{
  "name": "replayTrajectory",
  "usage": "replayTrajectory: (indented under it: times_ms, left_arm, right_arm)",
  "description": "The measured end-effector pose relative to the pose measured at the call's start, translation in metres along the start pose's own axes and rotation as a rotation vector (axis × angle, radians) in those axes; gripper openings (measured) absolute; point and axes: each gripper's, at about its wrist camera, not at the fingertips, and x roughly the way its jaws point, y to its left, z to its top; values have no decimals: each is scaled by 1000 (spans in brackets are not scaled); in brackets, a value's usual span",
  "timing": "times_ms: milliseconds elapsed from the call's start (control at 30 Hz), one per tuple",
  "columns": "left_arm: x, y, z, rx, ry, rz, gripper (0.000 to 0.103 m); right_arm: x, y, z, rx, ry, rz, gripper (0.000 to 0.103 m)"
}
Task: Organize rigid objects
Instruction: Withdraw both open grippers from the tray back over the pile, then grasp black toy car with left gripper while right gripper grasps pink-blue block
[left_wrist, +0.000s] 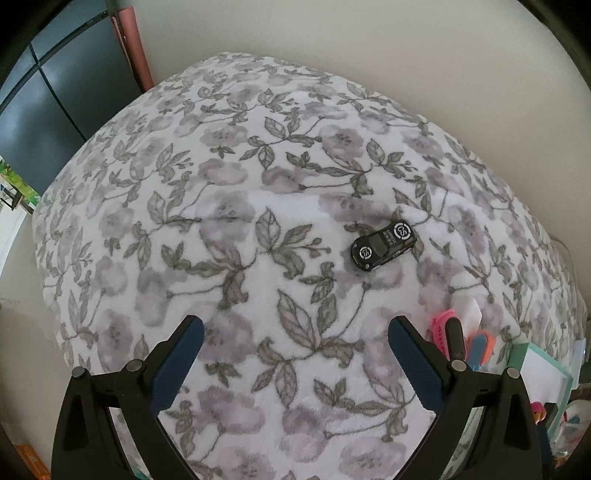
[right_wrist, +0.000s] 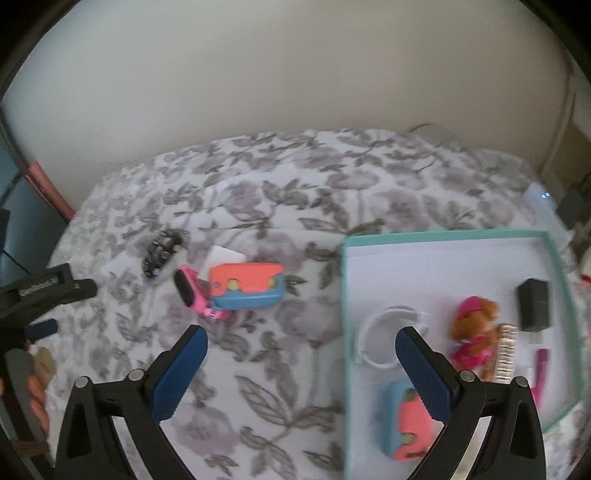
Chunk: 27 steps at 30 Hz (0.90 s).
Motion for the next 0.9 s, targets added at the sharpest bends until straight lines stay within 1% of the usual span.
replayTrajectory:
  times_ms: [100, 233, 333, 400, 533, 600, 800, 900]
  left_arm:
    - [5, 3, 11, -6, -8, -13, 100]
    - [16, 6, 24, -13, -15, -10, 100]
    - [26, 6, 31, -23, -23, -33, 100]
    - [31, 2, 34, -17, -24, -53, 100]
    - [42, -13, 37, 6, -23, -120, 100]
    - [45, -20, 38, 20, -28, -134, 100]
    - [49, -38, 43, 105, -77, -127, 100]
    - [56, -43, 45, 128, -84, -129, 100]
  right_arm:
    - [11, 3, 5, 26, 15, 74, 103]
    - [24, 10, 14, 9, 21, 98, 103]
    - [32, 9, 19, 25, 27, 125, 102]
    - [39, 7, 21, 47, 39, 157, 102]
    - [53, 9, 24, 53, 58, 184, 102]
    - [59, 8, 24, 62, 67, 194, 102]
    - [71, 7, 28, 72, 77, 221, 101]
    - [76, 7, 30, 73, 82, 239, 101]
